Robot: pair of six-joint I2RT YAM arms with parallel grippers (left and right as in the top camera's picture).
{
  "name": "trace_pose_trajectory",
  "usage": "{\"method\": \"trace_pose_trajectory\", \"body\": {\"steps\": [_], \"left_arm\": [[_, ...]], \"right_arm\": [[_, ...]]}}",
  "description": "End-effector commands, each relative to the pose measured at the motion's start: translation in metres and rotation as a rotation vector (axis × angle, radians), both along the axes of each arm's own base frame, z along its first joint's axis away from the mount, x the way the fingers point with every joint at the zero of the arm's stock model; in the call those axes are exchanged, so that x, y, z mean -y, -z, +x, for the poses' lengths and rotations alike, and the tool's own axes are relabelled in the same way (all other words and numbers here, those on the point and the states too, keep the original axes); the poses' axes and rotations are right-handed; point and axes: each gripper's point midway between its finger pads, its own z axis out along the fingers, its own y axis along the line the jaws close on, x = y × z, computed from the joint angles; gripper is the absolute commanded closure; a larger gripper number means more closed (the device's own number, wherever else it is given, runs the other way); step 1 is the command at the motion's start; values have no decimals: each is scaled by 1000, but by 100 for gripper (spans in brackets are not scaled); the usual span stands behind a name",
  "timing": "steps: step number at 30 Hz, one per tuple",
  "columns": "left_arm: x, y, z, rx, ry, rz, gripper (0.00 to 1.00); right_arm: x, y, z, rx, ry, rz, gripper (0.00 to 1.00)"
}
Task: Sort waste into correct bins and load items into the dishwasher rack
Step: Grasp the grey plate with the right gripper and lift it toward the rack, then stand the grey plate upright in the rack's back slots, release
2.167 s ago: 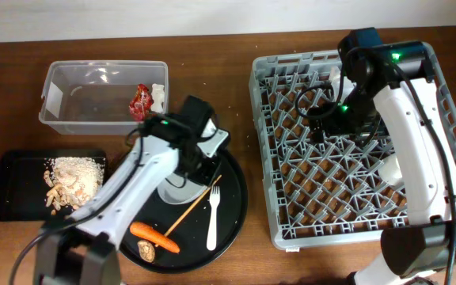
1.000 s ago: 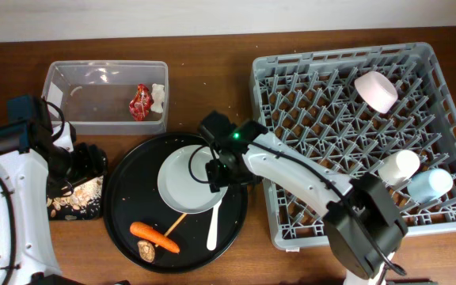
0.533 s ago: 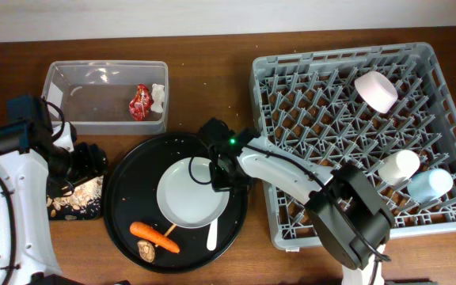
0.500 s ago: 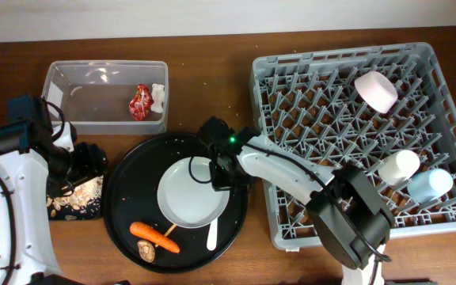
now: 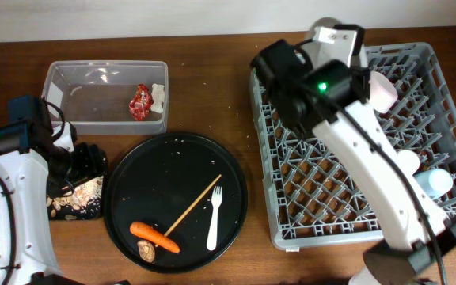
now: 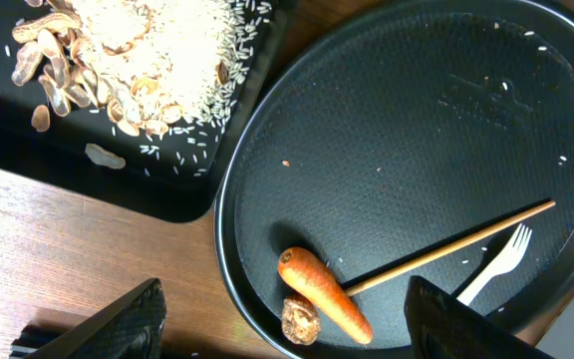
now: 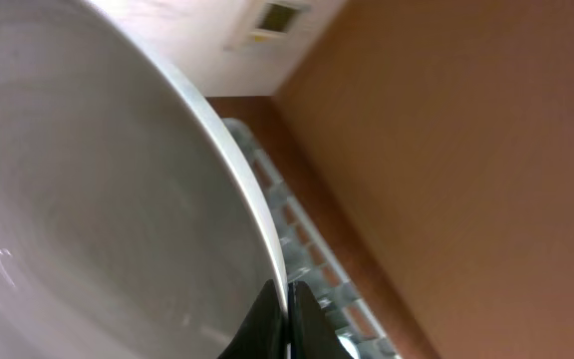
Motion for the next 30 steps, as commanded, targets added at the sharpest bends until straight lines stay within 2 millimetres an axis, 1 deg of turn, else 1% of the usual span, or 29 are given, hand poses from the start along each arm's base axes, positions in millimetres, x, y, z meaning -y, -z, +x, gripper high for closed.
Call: {"method": "trace_pose_trajectory", "body": {"steps": [1, 2, 4, 5, 7, 11, 13, 14, 16, 18, 21, 22, 23, 25, 26, 27, 28, 29, 30], "left_arm": [[3, -2, 0, 12, -8, -13, 24], [3, -2, 0, 13, -8, -13, 24], [3, -2, 0, 13, -8, -13, 24], [3, -2, 0, 13, -8, -13, 24], [3, -2, 0, 13, -8, -13, 24], [3, -2, 0, 13, -8, -13, 24], [3, -2, 0, 13, -8, -13, 24], [2, -2, 0, 13, -8, -12, 24], [2, -2, 1, 16, -8, -12, 24], [2, -2, 1, 20, -8, -11, 24], [2, -2, 2, 23, -8, -10, 24], [2, -2, 2, 23, -8, -10, 24], [2, -2, 2, 23, -8, -10, 24], [2, -2, 2, 23, -8, -10, 24], [2, -2, 2, 23, -8, -10, 24], [2, -2, 2, 22, -8, -10, 24], [2, -2, 2, 23, -8, -10, 24], [2, -2, 2, 23, -8, -10, 24], [2, -2, 2, 23, -8, -10, 24]], "right_arm": [[33, 3, 12, 38, 124, -81, 96], [40, 15, 17, 16, 146, -53, 96], [50, 29, 24, -18, 178, -56, 96], [55, 44, 29, -53, 195, -30, 96], [56, 62, 36, -96, 202, -16, 96], [49, 101, 49, -194, 199, -14, 96], [46, 125, 56, -251, 199, -26, 96], [44, 134, 58, -271, 199, -27, 96], [41, 145, 59, -299, 198, -7, 96], [37, 154, 59, -311, 195, 42, 96], [23, 164, 54, -351, 171, 101, 96], [14, 168, 53, -366, 152, 119, 96], [8, 169, 51, -377, 142, 128, 95], [-14, 174, 45, -410, 94, 145, 95], [-21, 174, 43, -421, 78, 136, 89], [-28, 173, 39, -437, 60, 123, 79], [-31, 173, 36, -452, 53, 114, 65], [-35, 172, 32, -474, 43, 102, 56], [-39, 170, 26, -496, 33, 93, 55]]}}
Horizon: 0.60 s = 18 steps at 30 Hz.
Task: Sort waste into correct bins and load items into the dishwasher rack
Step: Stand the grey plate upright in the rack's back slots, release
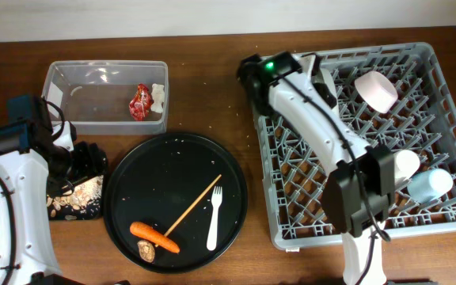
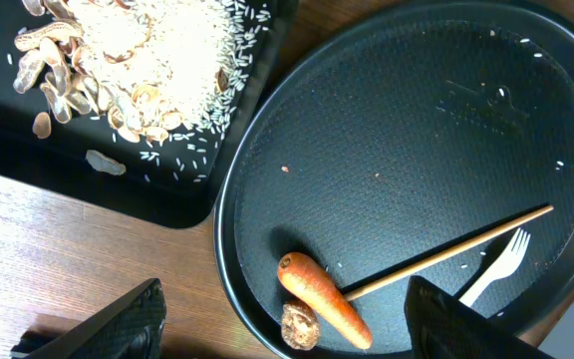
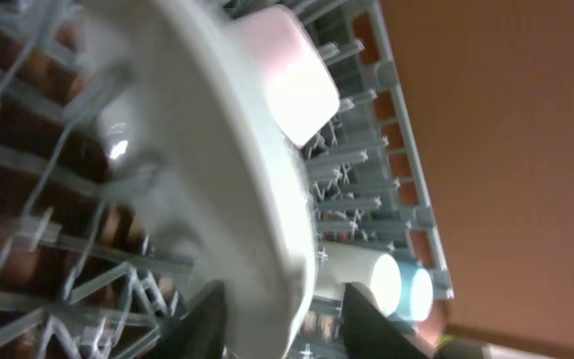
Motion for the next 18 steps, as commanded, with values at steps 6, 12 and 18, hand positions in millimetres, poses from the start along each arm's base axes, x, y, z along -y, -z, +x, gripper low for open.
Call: {"method": "trace_pose_trajectory", "body": {"steps": [6, 12, 18], "left_arm": [[3, -2, -1, 11, -8, -13, 23], [3, -2, -1, 10, -7, -13, 23], [3, -2, -1, 8, -7, -14, 23]], "right_arm": [[-11, -65, -43, 146, 29, 255, 39], [-7, -118, -97, 157, -31, 627, 32], [54, -121, -91, 203, 112, 602, 53]]}}
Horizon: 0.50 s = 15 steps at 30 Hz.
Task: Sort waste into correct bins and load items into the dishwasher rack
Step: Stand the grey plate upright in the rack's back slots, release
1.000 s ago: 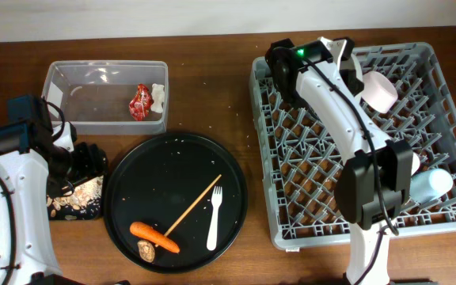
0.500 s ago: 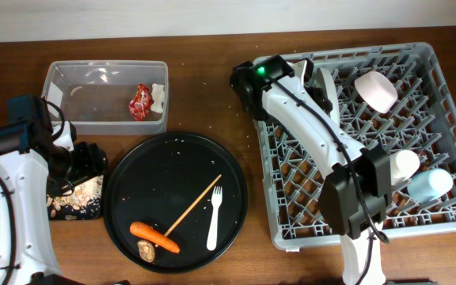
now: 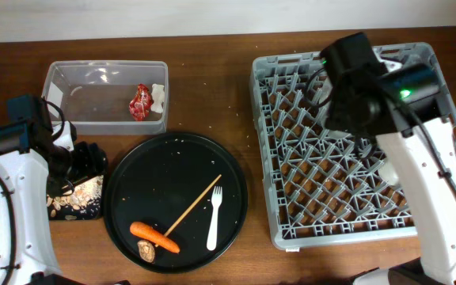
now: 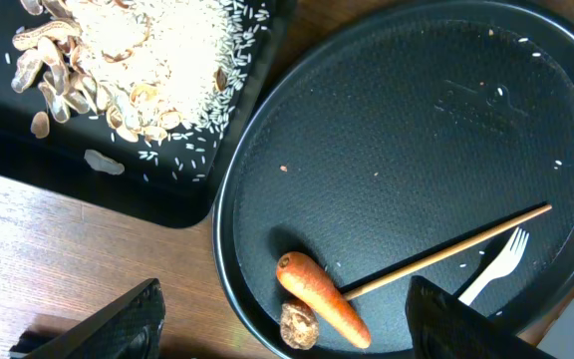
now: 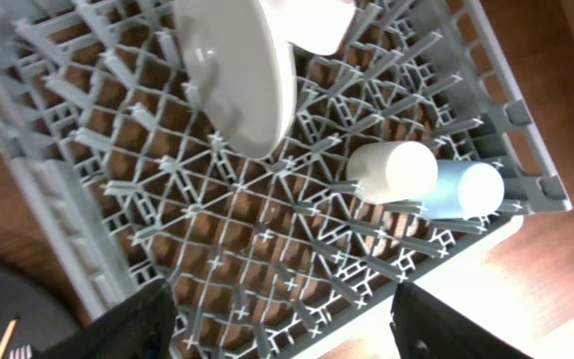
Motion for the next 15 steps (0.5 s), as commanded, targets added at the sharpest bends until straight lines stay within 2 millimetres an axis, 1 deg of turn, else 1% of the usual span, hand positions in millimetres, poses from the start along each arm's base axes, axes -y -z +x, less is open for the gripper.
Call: {"method": "trace_pose_trajectory", "body": {"steps": [1, 2, 3, 4, 5, 6, 8, 9, 10, 11, 12, 13, 14, 15], "left_arm": [[3, -2, -1, 8, -8, -11, 23], [3, -2, -1, 9, -7, -14, 23], [3, -2, -1, 9, -7, -14, 23], [3, -2, -1, 10, -7, -14, 23], [3, -2, -1, 10, -7, -14, 23], [3, -2, 0, 12, -7, -13, 23], [3, -2, 0, 12, -7, -13, 23], [3, -2, 0, 12, -7, -13, 23], [3, -2, 0, 12, -7, -13, 23], [3, -2, 0, 12, -7, -13, 23], [3, -2, 0, 12, -7, -13, 23], [3, -2, 0, 12, -7, -13, 23], [3, -2, 0, 12, -7, -13, 23], [3, -2, 0, 12, -7, -13, 23]], "right_arm": [[43, 2, 14, 17, 115, 2, 84], [69, 3, 22, 40, 198, 11, 96], [89, 7, 32, 41, 201, 23, 96], [97, 11, 38, 32, 182, 38, 96], [109, 25, 50, -1, 143, 79, 96], [118, 40, 56, -42, 132, 110, 96], [123, 72, 67, -122, 114, 171, 96], [118, 90, 75, -164, 67, 217, 96], [107, 106, 84, -197, 8, 273, 96], [96, 116, 90, -214, -56, 321, 96], [79, 124, 97, -221, -138, 393, 96], [58, 125, 103, -210, -250, 476, 96], [29, 118, 106, -172, -432, 579, 96], [5, 108, 105, -133, -584, 659, 96]]}}
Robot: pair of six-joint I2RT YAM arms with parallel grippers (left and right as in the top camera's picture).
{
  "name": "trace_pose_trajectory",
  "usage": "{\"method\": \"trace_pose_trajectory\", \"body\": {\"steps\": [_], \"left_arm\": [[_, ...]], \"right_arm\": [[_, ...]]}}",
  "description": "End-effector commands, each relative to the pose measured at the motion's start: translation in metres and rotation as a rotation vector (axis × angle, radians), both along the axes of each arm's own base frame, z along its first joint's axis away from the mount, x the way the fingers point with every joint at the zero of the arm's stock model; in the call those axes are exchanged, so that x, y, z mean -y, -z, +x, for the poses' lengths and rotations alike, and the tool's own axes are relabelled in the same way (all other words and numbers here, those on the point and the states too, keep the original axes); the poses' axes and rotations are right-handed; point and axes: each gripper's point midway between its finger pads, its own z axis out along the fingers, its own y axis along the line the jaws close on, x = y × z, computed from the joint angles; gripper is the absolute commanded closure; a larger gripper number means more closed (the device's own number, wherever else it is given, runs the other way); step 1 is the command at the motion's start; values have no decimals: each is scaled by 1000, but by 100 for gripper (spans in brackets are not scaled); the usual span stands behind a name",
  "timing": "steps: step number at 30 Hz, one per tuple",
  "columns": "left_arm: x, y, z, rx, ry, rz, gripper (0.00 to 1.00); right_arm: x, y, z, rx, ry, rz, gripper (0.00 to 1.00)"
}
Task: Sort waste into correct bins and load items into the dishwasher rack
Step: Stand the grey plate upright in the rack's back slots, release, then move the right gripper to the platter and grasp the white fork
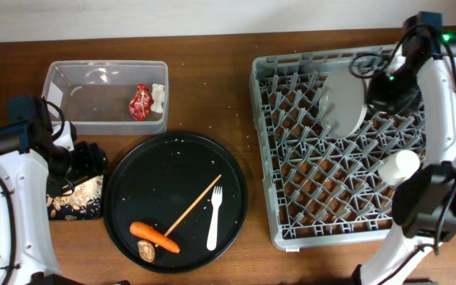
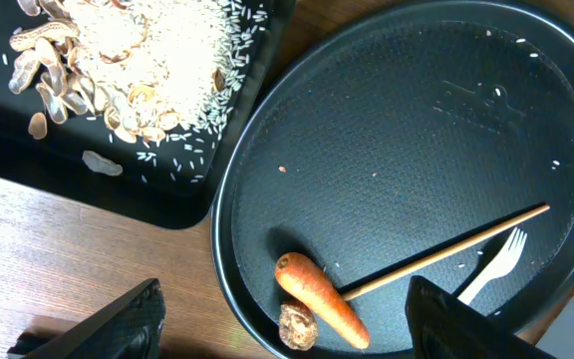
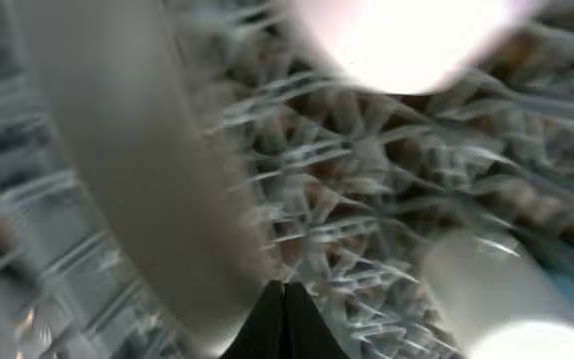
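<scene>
A white plate (image 1: 343, 103) stands on edge in the grey dishwasher rack (image 1: 263, 158). My right gripper (image 3: 284, 291) is shut, its tips meeting at the plate (image 3: 138, 179) rim; this view is blurred. My left gripper (image 2: 285, 334) hangs open above the near rim of the round black tray (image 2: 229, 189). On that tray lie a carrot (image 2: 322, 297), a brown lump (image 2: 295, 327), a wooden chopstick (image 2: 446, 249) and a white fork (image 2: 493, 267).
A black rectangular tray (image 2: 167, 189) holds rice and peanut shells (image 2: 118, 60). A clear bin (image 1: 54, 79) at the back left holds a red wrapper (image 1: 140, 101). A white cup (image 1: 398, 166) lies in the rack, and a pink cup (image 3: 407, 30) behind the plate.
My right gripper was wide open high above the rack, with the plate standing in it. Now it is shut, close in at the plate's rim. The left arm has not moved.
My right gripper held the white plate by its rim near the rack's far side. Then the plate was down among the rack's tines, then standing there with the gripper open above. Now the gripper is shut at its rim. The left gripper stayed open over the tray.
</scene>
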Motion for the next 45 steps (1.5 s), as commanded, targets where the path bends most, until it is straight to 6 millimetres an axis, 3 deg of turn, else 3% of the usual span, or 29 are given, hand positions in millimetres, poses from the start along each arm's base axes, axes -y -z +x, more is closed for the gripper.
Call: {"method": "trace_pose_trajectory", "body": {"steps": [1, 6, 11, 15, 17, 19, 21, 23, 25, 26, 29, 32, 34, 37, 39, 42, 45], "left_arm": [[2, -2, -1, 10, -8, -9, 23], [2, -2, -1, 11, -8, -9, 23], [2, -2, -1, 10, -8, -9, 23], [2, -2, -1, 11, -8, -9, 23], [2, -2, 0, 13, -8, -8, 22], [2, -2, 0, 14, -8, -8, 22], [2, -2, 0, 14, -8, -8, 22], [2, -2, 0, 14, -8, -8, 22], [2, -2, 0, 14, -8, -8, 22], [2, -2, 0, 14, -8, -8, 22], [2, -2, 0, 14, -8, -8, 22], [2, -2, 0, 14, -8, -8, 22], [2, -2, 0, 14, -8, -8, 22], [2, -2, 0, 14, -8, -8, 22], [2, -2, 0, 14, -8, -8, 22], [2, -2, 0, 14, -8, -9, 22], [2, -2, 0, 14, -8, -9, 22]], "right_arm": [[-83, -33, 1, 185, -424, 366, 95], [-90, -35, -11, 167, -470, 410, 95], [-90, -42, -24, 135, -460, 413, 83], [-95, -79, -50, 185, -481, 379, 73], [-116, -100, -73, 198, -535, 376, 56], [-144, -107, -93, 147, -553, 375, 55], [-166, -102, -103, 80, -543, 335, 55], [-200, -96, -114, 29, -572, 289, 53], [-231, -88, -121, 12, -570, 203, 45], [-246, -83, -124, 11, -565, 157, 35], [-284, -67, -135, 3, -535, 68, 32], [-312, -37, -146, -49, -496, 61, 32], [-322, 1, -154, -107, -445, 44, 33], [-323, 45, -162, -158, -345, 33, 33], [-323, 87, -166, -165, -304, 38, 33], [-329, 119, -168, -122, -314, 57, 34], [-327, 134, -167, -60, -332, -7, 34]]}}
